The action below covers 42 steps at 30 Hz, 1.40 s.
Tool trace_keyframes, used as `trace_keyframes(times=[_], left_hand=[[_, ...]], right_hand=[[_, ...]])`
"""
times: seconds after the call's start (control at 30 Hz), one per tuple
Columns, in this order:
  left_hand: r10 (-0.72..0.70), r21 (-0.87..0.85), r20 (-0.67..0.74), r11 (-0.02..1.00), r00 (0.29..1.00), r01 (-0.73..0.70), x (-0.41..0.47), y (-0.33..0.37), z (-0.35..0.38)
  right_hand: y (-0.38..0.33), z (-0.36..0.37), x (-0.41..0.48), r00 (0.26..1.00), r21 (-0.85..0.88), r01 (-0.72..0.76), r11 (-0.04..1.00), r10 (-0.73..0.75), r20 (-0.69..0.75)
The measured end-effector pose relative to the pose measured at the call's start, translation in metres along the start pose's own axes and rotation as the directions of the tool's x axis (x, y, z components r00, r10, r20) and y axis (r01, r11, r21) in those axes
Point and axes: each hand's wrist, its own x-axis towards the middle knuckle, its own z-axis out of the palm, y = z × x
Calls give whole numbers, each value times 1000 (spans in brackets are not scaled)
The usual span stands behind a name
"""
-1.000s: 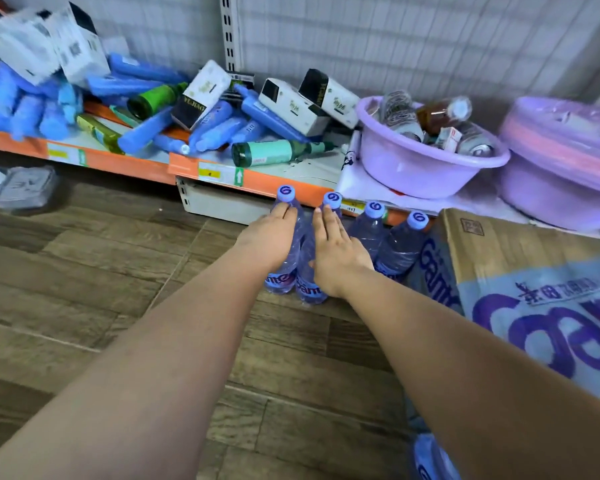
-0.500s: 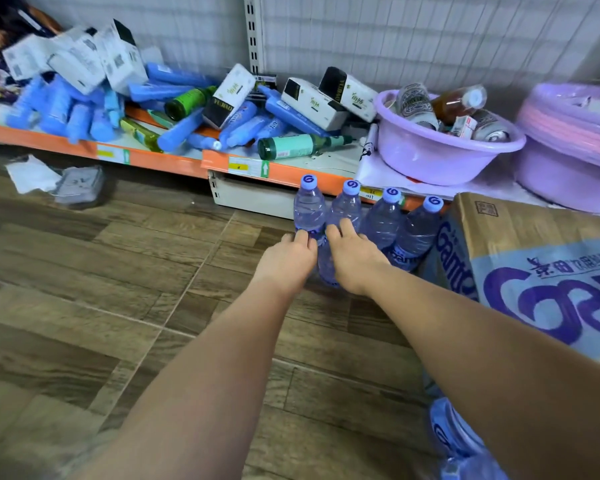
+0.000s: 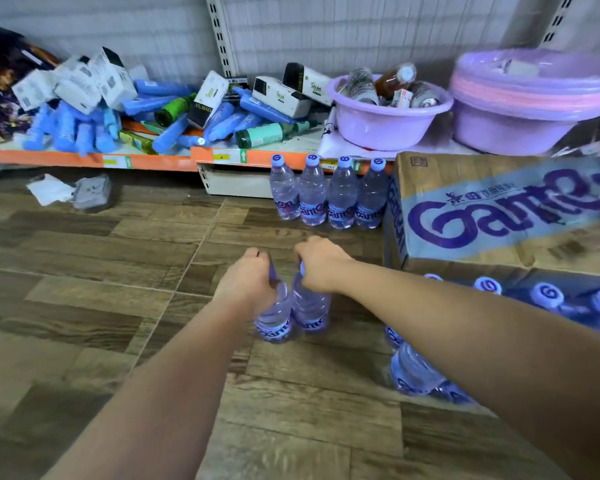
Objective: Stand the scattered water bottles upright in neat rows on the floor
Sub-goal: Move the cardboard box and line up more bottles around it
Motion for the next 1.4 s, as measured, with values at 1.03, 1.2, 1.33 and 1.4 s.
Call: trace_keyframes(times=[1.03,1.2,1.33,1.4], left_hand=[[425,126,375,857,824,-500,-110,195,31],[444,66,370,864,816,-500,-112,196,39],[441,88,398,855,805,-512,-107,197,33],[428,93,436,854,792,-513,-103,199,35]], right_hand=[[149,2,-212,947,-234,3,972,72,312],[149,3,-211,942,-201,-25,979,91,324],[147,3,-208,934,-203,-23,979,94,345],[144,3,-207,930,-239,0,971,88,358]])
